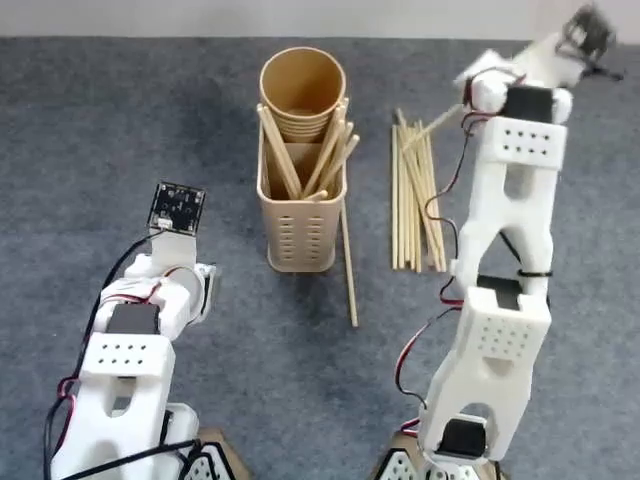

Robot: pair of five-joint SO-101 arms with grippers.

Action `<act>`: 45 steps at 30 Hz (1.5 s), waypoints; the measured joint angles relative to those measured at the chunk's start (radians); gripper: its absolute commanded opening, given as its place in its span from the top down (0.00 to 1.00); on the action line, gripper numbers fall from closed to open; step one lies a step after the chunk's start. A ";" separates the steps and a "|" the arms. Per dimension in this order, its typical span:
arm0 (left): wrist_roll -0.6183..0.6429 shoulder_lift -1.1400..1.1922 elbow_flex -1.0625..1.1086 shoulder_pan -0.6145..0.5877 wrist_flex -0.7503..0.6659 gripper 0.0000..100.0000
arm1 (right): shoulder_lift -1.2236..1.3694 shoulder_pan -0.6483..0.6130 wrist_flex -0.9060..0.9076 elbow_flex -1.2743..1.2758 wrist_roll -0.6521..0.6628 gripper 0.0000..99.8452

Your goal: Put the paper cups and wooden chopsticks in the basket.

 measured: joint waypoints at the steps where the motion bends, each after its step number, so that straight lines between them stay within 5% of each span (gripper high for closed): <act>1: 0.000 0.000 0.000 0.000 0.000 0.80 | -0.015 0.000 0.000 -0.043 0.031 0.99; 12: 0.000 0.000 0.000 0.000 0.000 0.80 | -0.064 -0.121 0.173 -0.624 0.112 1.00; 22: 0.000 0.000 0.000 0.000 0.000 0.80 | -0.112 -0.311 0.233 -0.660 0.121 1.00; 31: 0.000 0.000 0.000 0.000 0.000 0.80 | -0.112 -0.486 0.347 -0.660 0.368 1.00; 45: 0.000 0.000 0.000 0.000 0.000 0.80 | -0.066 -0.440 -0.023 -0.667 0.453 1.00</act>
